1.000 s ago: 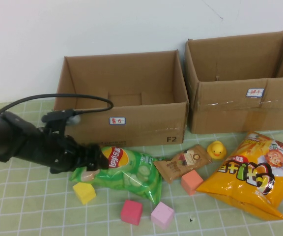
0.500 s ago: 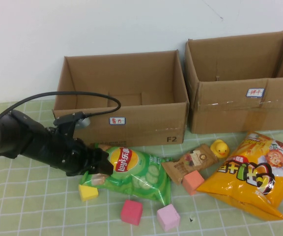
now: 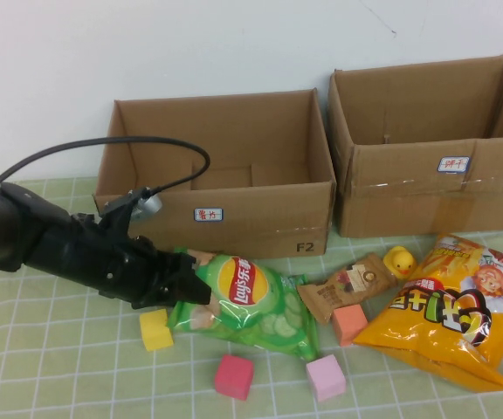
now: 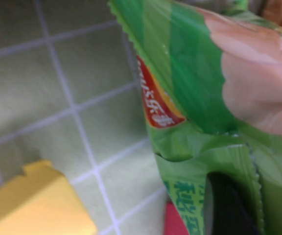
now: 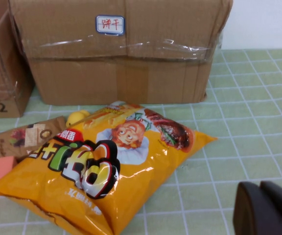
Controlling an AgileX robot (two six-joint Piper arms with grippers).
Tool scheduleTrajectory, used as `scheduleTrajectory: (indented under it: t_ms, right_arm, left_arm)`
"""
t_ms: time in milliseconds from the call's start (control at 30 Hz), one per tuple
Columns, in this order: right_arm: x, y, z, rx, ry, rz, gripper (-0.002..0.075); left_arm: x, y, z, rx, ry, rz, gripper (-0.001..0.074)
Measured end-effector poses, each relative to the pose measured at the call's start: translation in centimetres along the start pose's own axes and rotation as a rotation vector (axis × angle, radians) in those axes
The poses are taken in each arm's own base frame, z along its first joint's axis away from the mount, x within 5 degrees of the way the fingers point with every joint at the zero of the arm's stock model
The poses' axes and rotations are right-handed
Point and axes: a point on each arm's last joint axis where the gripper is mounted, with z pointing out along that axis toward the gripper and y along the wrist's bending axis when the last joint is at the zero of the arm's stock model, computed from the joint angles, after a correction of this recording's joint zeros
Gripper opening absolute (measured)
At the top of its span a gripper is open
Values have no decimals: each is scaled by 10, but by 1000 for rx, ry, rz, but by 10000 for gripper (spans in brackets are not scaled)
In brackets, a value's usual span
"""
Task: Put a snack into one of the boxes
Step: Pick up the potato chip
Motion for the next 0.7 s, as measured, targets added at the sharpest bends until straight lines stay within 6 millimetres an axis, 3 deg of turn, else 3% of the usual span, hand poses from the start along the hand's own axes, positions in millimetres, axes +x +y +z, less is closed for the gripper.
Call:
scheduleTrajectory:
  t_ms: [167, 333, 700]
  right_arm:
    - [0, 0, 0, 1, -4, 0, -2]
    - [0, 0, 0, 2, -10, 0, -2]
    - [0, 0, 0, 2, -10, 0, -2]
  left_arm:
    - [2, -4, -6, 45, 27, 27, 165]
    - [2, -5, -7, 49, 27, 50, 36]
    - [8, -18, -13, 147, 88, 146, 8]
